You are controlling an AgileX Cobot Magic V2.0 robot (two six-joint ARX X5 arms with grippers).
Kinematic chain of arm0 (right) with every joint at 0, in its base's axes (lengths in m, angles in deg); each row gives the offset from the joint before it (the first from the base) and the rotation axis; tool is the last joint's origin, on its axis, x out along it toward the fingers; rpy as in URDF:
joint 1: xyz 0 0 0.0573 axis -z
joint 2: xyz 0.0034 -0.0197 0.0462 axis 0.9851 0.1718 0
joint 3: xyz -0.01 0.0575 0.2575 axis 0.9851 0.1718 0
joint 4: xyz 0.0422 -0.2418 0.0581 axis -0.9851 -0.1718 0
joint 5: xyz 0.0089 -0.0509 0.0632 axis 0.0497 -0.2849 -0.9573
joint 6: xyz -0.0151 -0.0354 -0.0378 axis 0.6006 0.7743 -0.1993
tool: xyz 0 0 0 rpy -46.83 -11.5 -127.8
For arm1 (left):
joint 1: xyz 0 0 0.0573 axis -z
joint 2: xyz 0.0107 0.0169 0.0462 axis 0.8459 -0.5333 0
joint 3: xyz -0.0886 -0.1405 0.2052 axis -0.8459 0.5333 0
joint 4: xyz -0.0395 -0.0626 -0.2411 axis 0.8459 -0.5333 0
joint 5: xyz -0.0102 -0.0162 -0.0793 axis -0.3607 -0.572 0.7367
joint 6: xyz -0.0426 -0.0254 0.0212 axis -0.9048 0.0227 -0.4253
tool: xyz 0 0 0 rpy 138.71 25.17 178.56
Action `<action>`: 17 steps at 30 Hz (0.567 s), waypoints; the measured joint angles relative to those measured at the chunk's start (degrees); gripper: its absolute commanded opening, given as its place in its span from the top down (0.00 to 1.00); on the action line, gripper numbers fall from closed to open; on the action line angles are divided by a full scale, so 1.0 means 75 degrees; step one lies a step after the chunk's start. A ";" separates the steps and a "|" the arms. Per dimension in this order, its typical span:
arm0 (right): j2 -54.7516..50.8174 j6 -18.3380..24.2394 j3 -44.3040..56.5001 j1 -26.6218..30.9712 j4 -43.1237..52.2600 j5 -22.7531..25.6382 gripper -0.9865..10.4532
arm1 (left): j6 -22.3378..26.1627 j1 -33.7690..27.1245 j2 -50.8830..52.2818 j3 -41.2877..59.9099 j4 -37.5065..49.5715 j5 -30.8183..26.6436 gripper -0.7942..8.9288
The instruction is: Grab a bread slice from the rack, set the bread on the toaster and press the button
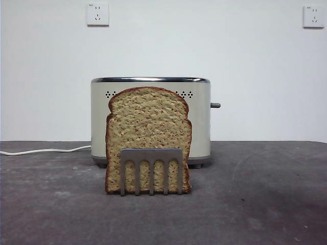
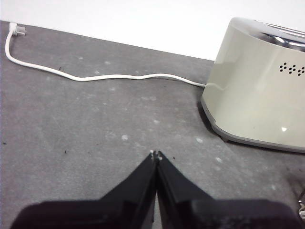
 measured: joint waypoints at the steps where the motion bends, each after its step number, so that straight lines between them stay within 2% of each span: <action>1: 0.0000 -0.0204 0.0003 0.0000 0.0029 0.0000 0.91 | -0.0023 0.0000 0.0000 0.0000 0.0000 0.0047 0.92; 9: 0.0102 -0.1897 -0.0117 0.0000 0.0026 -0.0221 0.92 | -0.0408 0.0000 -0.0003 -0.0015 0.0047 0.1306 0.93; 13: 0.0350 -0.2162 -0.0624 0.0000 0.0044 -0.0236 0.92 | -0.0600 0.0000 -0.0003 -0.0268 -0.0119 0.1644 0.93; 17: 0.0906 -0.2177 -0.1288 0.0000 0.0061 -0.0565 0.92 | -0.0659 0.0000 -0.0026 -0.0979 -0.0184 0.1929 0.93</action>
